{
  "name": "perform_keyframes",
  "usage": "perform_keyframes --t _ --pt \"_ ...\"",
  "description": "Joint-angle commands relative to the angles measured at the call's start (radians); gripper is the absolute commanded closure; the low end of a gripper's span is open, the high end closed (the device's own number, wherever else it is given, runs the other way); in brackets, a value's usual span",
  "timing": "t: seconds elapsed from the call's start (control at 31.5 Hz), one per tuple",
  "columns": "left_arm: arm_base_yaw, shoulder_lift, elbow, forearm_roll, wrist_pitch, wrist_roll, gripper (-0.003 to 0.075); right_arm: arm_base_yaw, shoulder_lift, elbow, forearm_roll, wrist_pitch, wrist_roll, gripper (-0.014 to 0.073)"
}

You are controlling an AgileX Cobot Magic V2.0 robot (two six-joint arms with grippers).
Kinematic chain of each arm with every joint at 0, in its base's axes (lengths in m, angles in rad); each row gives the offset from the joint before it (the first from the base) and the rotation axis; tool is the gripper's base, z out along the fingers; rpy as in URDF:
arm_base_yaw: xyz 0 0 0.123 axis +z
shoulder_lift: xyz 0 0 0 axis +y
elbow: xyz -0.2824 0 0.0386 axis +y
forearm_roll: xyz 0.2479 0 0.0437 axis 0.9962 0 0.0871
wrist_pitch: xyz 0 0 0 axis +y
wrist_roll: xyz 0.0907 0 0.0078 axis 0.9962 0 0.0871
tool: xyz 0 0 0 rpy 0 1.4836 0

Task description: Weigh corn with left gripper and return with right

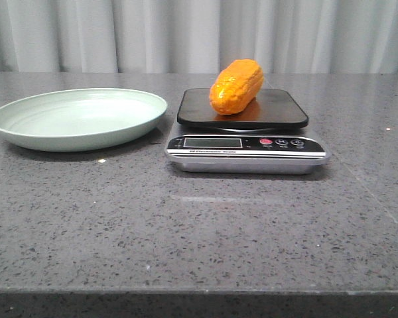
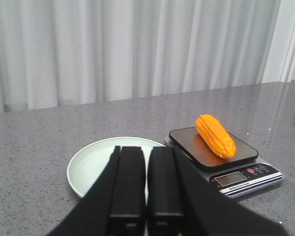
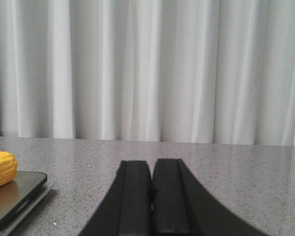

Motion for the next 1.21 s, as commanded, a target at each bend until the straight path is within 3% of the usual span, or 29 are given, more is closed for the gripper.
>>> perform_keyframes --t 0.0,0.25,0.67,0.76,0.95,1.17 --pt "0.002 0.013 -0.017 0.003 -0.08 0.001 0.0588 0.001 0.023 -0.14 -0.012 0.056 -0.003 0.0449" --pt "0.002 0.013 -0.008 0.003 -0.079 0.001 0.0588 0.001 0.275 -0.408 0.033 0.308 -0.003 0.0449" --pt "0.002 0.013 -0.008 0.003 -0.079 0.001 0.0588 0.003 0.36 -0.433 0.036 0.273 -0.003 0.0436" --pt "0.002 0.013 -0.008 0.003 -0.077 0.001 0.0588 0.011 0.375 -0.449 0.034 0.321 -0.008 0.0351" --pt "0.002 0.013 -0.008 0.003 -0.073 0.001 0.0588 0.092 0.439 -0.524 0.034 0.462 -0.01 0.0071" --pt "0.002 0.013 -0.008 0.003 -0.073 0.001 0.0588 0.258 0.631 -0.668 0.069 0.554 -0.01 0.0041"
